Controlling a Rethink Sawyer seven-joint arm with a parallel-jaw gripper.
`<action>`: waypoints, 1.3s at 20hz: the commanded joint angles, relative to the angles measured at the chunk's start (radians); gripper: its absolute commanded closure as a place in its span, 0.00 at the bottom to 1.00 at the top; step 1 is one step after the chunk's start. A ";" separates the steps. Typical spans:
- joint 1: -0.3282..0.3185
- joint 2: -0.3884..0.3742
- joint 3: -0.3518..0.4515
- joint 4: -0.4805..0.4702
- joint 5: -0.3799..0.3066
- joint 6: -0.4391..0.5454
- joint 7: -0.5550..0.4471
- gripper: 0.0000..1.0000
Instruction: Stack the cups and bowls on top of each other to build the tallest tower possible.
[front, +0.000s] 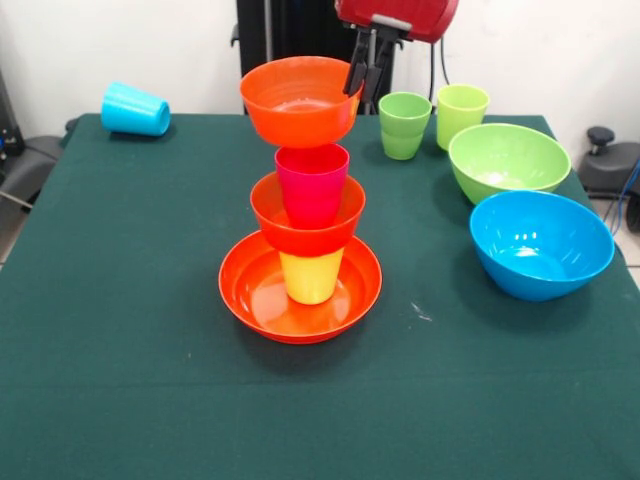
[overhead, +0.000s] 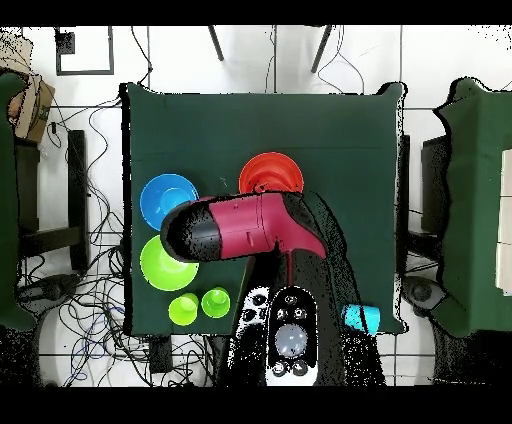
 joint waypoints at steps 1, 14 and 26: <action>0.001 0.009 0.032 -0.033 0.005 0.019 0.056 1.00; -0.007 -0.023 0.030 0.004 0.015 0.018 0.040 1.00; -0.001 -0.010 0.031 -0.026 0.013 0.027 0.048 1.00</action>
